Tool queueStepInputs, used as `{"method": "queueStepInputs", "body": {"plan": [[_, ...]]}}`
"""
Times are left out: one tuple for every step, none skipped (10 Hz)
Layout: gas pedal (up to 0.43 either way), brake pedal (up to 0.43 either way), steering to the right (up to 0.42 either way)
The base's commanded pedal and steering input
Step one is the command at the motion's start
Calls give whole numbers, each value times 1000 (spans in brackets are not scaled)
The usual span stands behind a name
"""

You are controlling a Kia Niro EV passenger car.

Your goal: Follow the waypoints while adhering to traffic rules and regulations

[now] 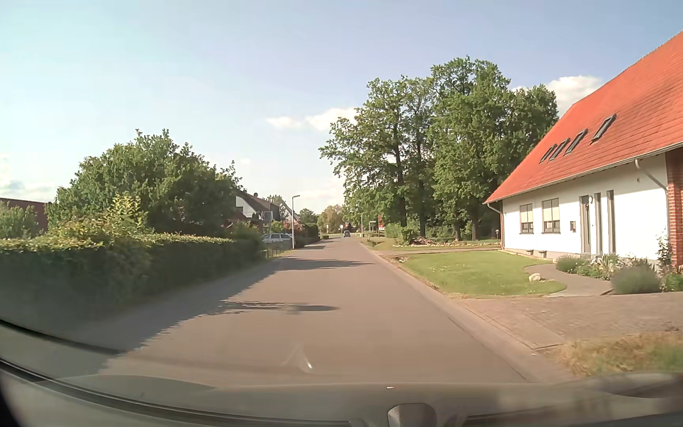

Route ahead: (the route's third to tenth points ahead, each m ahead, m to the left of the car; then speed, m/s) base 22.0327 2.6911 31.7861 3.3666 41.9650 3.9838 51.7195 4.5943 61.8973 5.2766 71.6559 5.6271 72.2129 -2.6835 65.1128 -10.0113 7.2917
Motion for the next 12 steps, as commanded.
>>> {"method": "queueStepInputs", "body": {"plan": [[197,6,-27],[197,6,-32],[197,6,-32],[197,6,-28],[197,6,-26],[197,6,-26],[197,6,-24],[197,6,-20],[197,6,-18],[197,6,-16],[197,6,-14],[197,6,-13]]}}
